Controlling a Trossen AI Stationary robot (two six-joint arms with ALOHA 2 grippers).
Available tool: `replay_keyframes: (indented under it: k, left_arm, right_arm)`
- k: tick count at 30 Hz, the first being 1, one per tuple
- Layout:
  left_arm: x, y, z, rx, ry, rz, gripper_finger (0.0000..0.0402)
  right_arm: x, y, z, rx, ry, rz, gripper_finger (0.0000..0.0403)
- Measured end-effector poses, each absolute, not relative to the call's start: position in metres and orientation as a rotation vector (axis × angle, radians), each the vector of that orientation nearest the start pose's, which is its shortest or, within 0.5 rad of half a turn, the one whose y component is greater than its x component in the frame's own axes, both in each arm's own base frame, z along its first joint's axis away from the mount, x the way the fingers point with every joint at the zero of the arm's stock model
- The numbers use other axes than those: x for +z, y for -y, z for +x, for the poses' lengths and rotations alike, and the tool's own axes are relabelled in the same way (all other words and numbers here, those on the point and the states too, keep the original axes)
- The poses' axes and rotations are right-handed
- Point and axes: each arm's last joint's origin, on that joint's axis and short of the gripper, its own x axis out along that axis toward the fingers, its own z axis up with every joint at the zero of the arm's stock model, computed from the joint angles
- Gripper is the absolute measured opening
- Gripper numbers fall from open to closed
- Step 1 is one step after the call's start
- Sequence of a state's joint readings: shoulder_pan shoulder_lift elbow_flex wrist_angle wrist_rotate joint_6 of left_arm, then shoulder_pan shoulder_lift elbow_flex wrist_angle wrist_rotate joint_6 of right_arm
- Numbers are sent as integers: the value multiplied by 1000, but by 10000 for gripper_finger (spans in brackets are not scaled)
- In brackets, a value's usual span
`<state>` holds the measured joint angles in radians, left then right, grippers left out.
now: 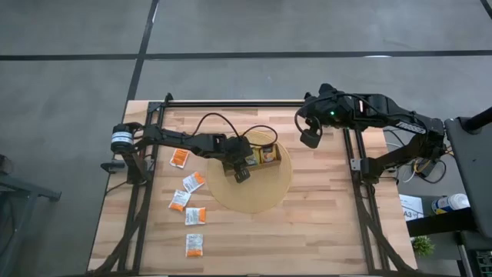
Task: Pick & Place Tea
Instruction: Put the yellow tea bag into the middle section of the wooden organizer
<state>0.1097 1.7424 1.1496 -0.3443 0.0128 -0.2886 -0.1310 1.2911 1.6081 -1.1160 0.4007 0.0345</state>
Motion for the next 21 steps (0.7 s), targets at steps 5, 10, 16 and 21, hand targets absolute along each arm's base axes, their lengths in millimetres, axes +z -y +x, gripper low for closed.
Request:
replay_keyframes:
  k: [5,10,16,21]
  left_arm:
    - [202,-39,359,232,-908,-343,0]
    - [212,-40,364,230,-872,-350,0]
    - [212,-41,368,250,-866,-335,0]
    - [205,-39,370,241,-886,-336,0]
  right_arm:
    - [424,41,223,-521,-781,-66,8]
    - [424,41,223,-523,-782,-61,8]
    - [424,41,223,-524,-782,-61,8]
    - [424,41,223,-524,-782,-60,8]
